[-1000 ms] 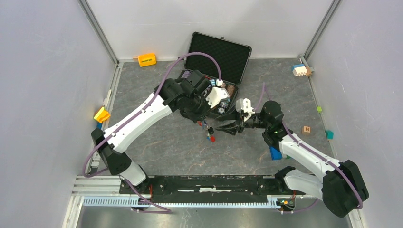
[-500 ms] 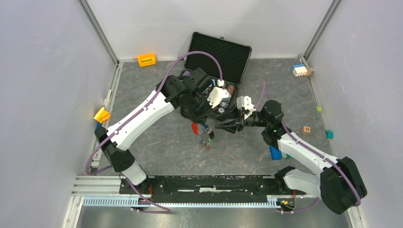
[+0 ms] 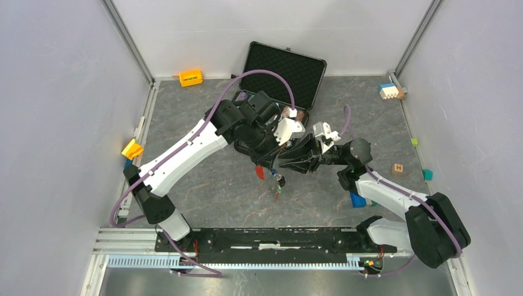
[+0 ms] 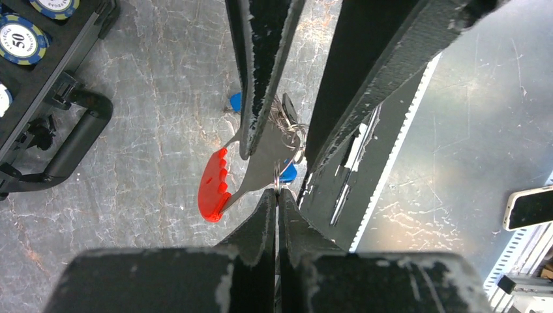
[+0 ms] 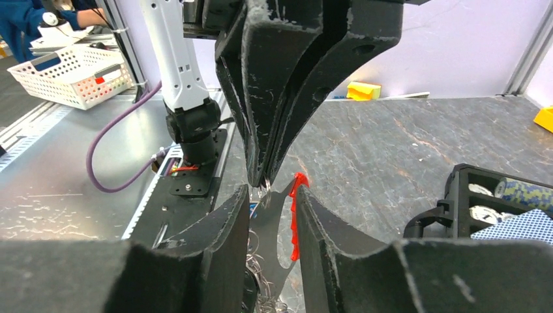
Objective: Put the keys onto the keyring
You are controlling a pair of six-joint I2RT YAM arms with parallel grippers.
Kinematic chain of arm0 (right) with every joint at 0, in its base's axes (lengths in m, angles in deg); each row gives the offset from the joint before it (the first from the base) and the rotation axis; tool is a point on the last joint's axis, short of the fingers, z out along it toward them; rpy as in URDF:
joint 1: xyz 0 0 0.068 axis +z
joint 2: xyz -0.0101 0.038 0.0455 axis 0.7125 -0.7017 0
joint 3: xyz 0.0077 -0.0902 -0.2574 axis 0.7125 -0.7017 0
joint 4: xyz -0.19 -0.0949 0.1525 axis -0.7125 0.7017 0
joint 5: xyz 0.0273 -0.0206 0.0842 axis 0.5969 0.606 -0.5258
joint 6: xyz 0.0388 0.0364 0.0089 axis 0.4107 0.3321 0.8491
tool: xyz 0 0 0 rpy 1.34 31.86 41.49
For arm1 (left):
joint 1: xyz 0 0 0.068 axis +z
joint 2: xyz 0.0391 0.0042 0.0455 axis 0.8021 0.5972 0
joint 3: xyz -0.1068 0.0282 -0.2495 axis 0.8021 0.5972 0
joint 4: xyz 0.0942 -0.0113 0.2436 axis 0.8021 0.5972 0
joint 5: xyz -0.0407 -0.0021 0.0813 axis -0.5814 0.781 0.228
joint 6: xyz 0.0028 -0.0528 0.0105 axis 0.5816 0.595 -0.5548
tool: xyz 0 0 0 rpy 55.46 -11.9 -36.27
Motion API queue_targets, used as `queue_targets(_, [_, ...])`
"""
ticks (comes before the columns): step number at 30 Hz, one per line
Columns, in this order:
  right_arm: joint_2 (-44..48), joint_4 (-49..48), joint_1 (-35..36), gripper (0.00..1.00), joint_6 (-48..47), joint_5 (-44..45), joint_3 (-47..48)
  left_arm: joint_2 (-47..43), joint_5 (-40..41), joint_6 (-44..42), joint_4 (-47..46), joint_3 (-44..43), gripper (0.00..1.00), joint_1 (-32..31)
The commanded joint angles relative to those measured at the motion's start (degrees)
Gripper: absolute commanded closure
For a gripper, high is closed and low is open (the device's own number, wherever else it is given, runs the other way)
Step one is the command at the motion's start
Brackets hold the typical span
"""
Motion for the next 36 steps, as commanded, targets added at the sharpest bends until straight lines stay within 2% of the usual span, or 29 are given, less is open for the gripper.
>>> queue_targets(1, [-1.80, -11.74, -0.09, 0.63, 7.90, -1.40, -0.56, -0.82, -2.76, -1.18, -1.33, -2.26, 0.98, -0.93])
queue_targets(11, [-3.47, -11.00, 1.00, 0.65, 7.09, -1.54, -1.02, -1.33, -2.97, -1.36, -1.96, -1.93, 0.98, -1.57])
queue_targets(36, [-4.55, -4.64, 3.13, 0.77, 2.08, -2.12, 0.21, -2.04, -2.23, -2.05, -3.01, -0.72, 0.98, -2.19])
